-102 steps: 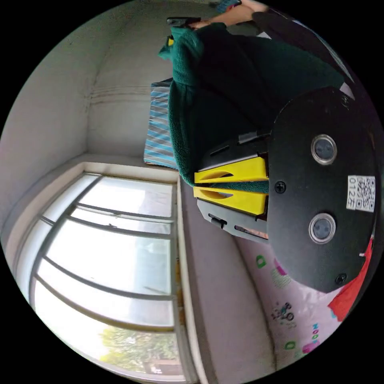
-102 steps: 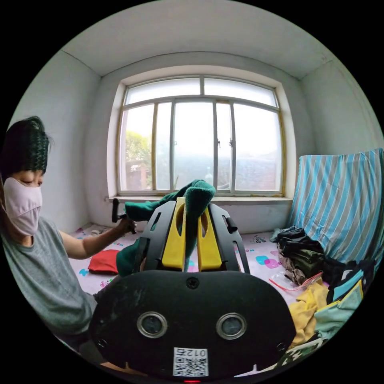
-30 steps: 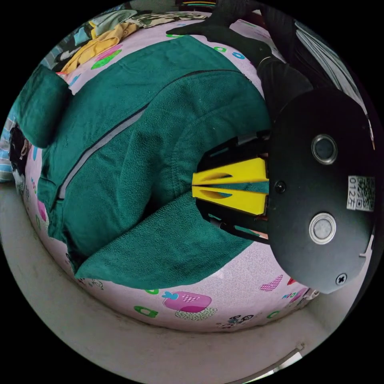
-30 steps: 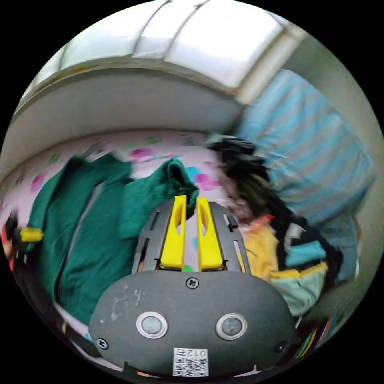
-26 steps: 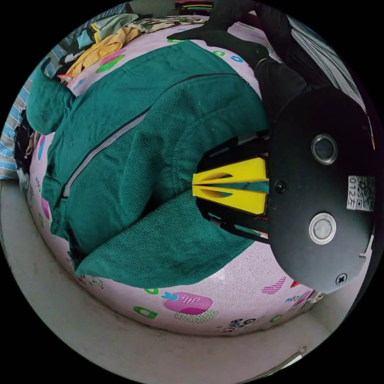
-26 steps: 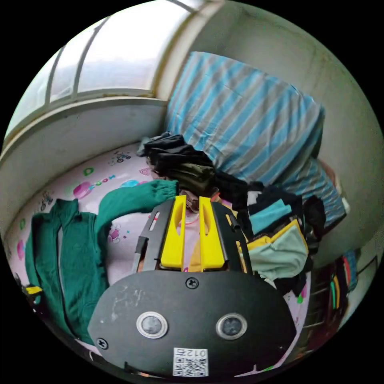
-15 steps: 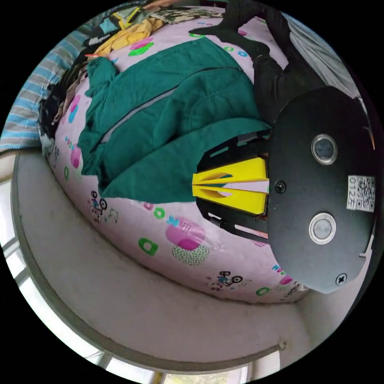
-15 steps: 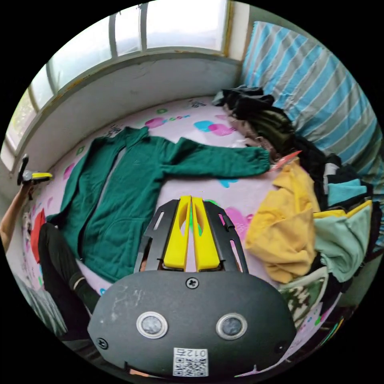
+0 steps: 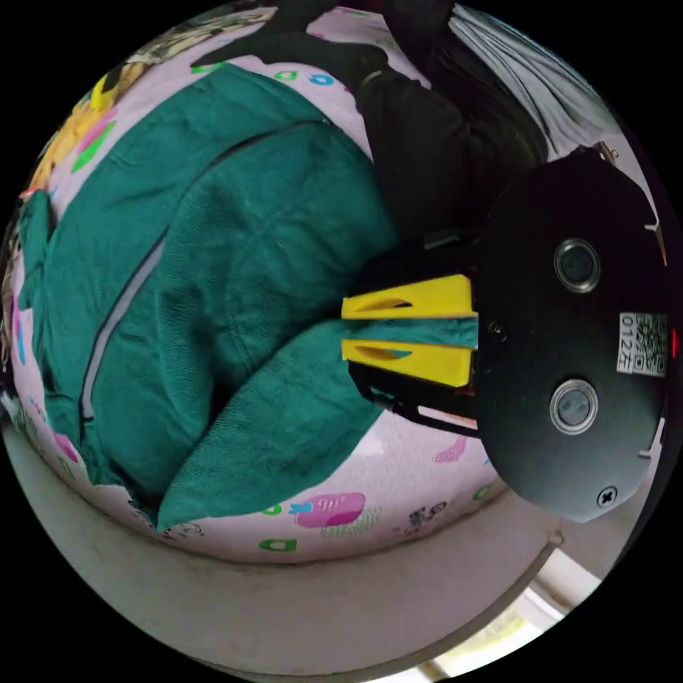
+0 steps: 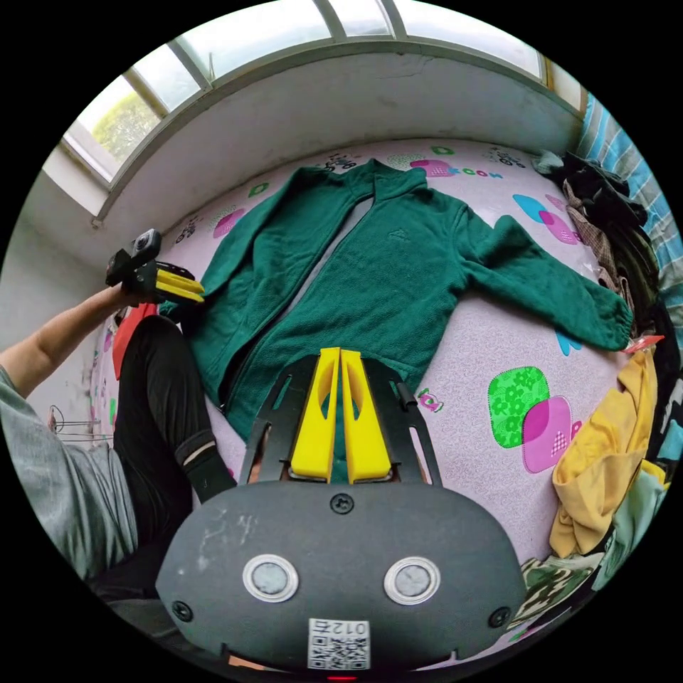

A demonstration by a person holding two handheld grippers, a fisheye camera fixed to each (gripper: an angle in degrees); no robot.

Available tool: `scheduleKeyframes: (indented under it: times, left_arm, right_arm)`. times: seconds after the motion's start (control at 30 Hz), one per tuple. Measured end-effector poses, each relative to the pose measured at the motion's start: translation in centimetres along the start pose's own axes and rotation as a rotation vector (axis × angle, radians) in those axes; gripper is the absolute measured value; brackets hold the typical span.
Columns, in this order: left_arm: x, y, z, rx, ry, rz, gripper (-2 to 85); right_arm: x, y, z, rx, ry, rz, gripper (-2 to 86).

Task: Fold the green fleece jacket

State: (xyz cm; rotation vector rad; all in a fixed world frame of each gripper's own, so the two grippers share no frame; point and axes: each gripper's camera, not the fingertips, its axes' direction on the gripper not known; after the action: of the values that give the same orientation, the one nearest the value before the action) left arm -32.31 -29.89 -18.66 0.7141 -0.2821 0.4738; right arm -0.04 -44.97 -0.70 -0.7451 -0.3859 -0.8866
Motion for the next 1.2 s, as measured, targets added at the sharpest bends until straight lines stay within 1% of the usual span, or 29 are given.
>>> scheduleKeyframes:
  times: [0.07, 0.1, 0.13, 0.17, 0.2, 0.23, 0.27, 0.3, 0.33, 0.4, 0.47, 0.5, 0.57, 0.6, 0.63, 0.67, 0.73, 0.8, 0.87, 1.0, 1.03, 1.1, 1.2]
  left_arm:
    - [-2.5, 1.2, -0.8, -0.001, -0.012, -0.047, 2.1]
    - [-4.9, 2.4, -1.8, -0.004, -0.072, -0.087, 1.8]
    - [-8.5, 4.0, -3.0, -0.006, -0.149, -0.170, 1.7]
    - [-10.7, 5.1, -3.7, 0.002, -0.176, -0.235, 1.8]
    - [-16.0, 8.0, -5.5, 0.042, -0.211, -0.430, 2.2]
    - [-21.3, 12.2, -7.4, 0.100, -0.218, -0.676, 3.1]
    - [-23.5, 14.5, -8.4, 0.136, -0.208, -0.791, 3.5]
    - [-26.8, 19.1, -9.9, 0.218, -0.160, -0.977, 5.0]
    - [-28.6, 22.9, -10.9, 0.297, -0.087, -1.095, 6.0]
    - [-28.9, 26.5, -11.8, 0.384, -0.075, -1.167, 6.7]
    - [-27.7, 27.9, -11.5, 0.450, -0.054, -1.140, 6.7]
    - [-26.6, 27.8, -10.6, 0.460, -0.003, -1.104, 6.5]
    - [-24.2, 26.5, -9.1, 0.495, 0.097, -0.986, 6.0]
    - [-22.0, 24.7, -7.9, 0.493, 0.184, -0.871, 5.4]
    - [-19.6, 22.5, -6.7, 0.453, 0.253, -0.752, 4.8]
    - [-18.2, 21.3, -6.2, 0.429, 0.266, -0.696, 4.6]
    - [-12.5, 17.7, -4.8, 0.356, 0.230, -0.503, 3.8]
    - [-9.6, 16.4, -4.0, 0.326, 0.209, -0.422, 3.0]
    - [-8.3, 15.9, -2.5, 0.311, 0.232, -0.388, 2.4]
    - [-6.7, 16.1, 3.8, 0.172, 0.325, -0.339, 1.7]
    - [-6.2, 16.4, 5.3, 0.164, 0.352, -0.324, 1.5]
    - [-5.7, 17.1, 7.0, 0.170, 0.395, -0.328, 1.1]
    - [-5.0, 18.1, 10.3, 0.083, 0.399, -0.384, 0.6]
  right_arm:
    - [0.7, 0.5, 0.1, 0.000, -0.005, 0.010, -1.0]
    - [0.9, 0.6, 0.1, -0.001, -0.009, 0.015, -1.0]
    - [1.3, 0.9, 0.2, -0.003, -0.015, 0.026, -1.0]
    - [1.7, 1.2, 0.3, -0.005, -0.022, 0.034, -1.0]
    - [1.9, 1.3, 0.3, -0.007, -0.024, 0.036, -1.0]
    - [2.2, 1.6, 0.4, -0.013, -0.026, 0.039, -1.0]
    - [2.4, 1.9, 0.5, -0.016, -0.025, 0.039, -1.0]
    - [2.5, 2.0, 0.4, -0.016, -0.026, 0.039, -1.0]
    - [2.7, 2.3, 0.3, -0.011, -0.031, 0.038, -1.0]
    - [2.9, 2.7, 0.1, -0.004, -0.040, 0.041, -1.0]
    - [3.2, 2.9, -0.1, 0.007, -0.059, 0.051, -1.0]
    - [3.3, 2.9, -0.2, 0.012, -0.063, 0.054, -1.0]
    - [3.1, 2.9, -0.6, 0.027, -0.088, 0.057, -1.0]
    - [2.9, 2.9, -0.7, 0.029, -0.093, 0.055, -1.0]
    - [2.5, 2.8, -0.9, 0.028, -0.097, 0.044, -1.0]
    - [1.9, 2.8, -0.9, 0.022, -0.094, 0.026, -1.0]
    - [1.0, 2.9, -1.0, 0.016, -0.074, -0.001, -1.0]
    - [0.3, 3.1, -1.3, 0.018, -0.069, -0.024, -1.0]
    - [-0.5, 3.5, -1.7, 0.026, -0.082, -0.043, -1.0]
    - [-1.4, 4.4, -1.4, -0.016, -0.065, -0.096, -1.0]
    - [-1.5, 4.7, -1.2, -0.035, -0.055, -0.104, -1.0]
    - [-1.4, 5.0, -1.1, -0.044, -0.063, -0.109, -1.0]
    - [-1.1, 5.0, -1.3, -0.037, -0.082, -0.094, -1.0]
